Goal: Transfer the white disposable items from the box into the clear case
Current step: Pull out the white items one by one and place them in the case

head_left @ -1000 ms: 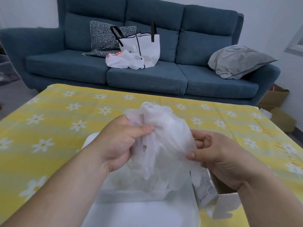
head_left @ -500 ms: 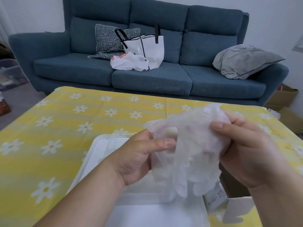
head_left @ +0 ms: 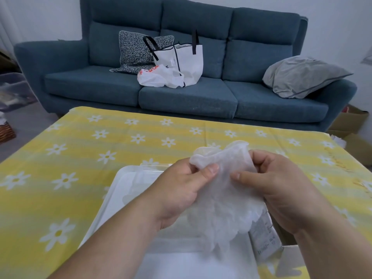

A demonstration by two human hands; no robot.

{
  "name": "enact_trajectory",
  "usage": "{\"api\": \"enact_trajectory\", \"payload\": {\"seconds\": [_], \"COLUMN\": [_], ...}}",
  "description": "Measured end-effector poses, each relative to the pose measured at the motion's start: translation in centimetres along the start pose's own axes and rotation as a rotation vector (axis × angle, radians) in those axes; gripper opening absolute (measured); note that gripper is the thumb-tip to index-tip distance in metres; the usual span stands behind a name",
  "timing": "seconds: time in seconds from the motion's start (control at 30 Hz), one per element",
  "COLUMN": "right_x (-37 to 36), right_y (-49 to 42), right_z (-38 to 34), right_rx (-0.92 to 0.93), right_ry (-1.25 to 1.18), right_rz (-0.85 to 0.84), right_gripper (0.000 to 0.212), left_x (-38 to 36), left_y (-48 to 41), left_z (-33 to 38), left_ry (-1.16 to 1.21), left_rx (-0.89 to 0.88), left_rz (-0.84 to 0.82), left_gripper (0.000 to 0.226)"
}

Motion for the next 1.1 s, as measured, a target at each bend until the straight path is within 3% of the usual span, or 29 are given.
{"api": "enact_trajectory", "payload": {"seconds": [0.23,0.33,0.53,0.67,0.83,0.9,1.0,1.07,1.1], "right_x": [1.9,1.8,1.7,1.9,-0.7,-1.4,-1.5,-1.6,-1.6], "right_y": [0.0,0.2,0.4,0.4,1.1,1.2,1.0,0.9,0.9], "right_z": [-1.3,-2.4,-3.1,-3.5,-6.2,-6.3,-6.2,-6.3,-6.4], "right_rx": [0.055,0.156,0.22,0.203,0.374,0.377,0.354,0.335,0.324], "right_ry": [0.038,0.093,0.194,0.479,0.89,0.883,0.832,0.784,0.734], "right_rz": [0.165,0.184,0.258,0.319,0.159,0.108,0.139,0.152,0.147], "right_gripper": [0.036,0.046,0.039,0.037,0.072,0.06,0.014,0.01,0.011], "left_x": [-0.1,-0.1,0.9,1.1,0.1,-0.3,0.4,0.8,1.0], "left_y": [0.1,0.1,0.1,0.1,0.8,1.1,1.5,1.5,1.3], "left_z": [1.4,1.4,1.4,2.3,4.1,4.8,5.9,5.9,5.3], "left_ry": [-0.207,-0.155,0.09,0.01,-0.281,-0.339,-0.287,-0.221,-0.206], "left_rx": [-0.105,-0.115,-0.099,-0.175,-0.289,-0.322,-0.4,-0.403,-0.363], "left_rz": [0.011,0.026,0.134,0.15,-0.006,-0.057,-0.024,-0.033,-0.05], "left_gripper": [0.048,0.025,0.02,0.029,0.057,0.054,0.031,0.028,0.038]}}
Point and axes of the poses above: each hand's wrist, its own y-axis away from the middle knuckle, its own x-axis out of the back of the hand, z = x × y, the point moved 8 cm from there along -y, towards the middle knuckle, and after that the axes turned 6 degrees about y, right-handed, at the moved point
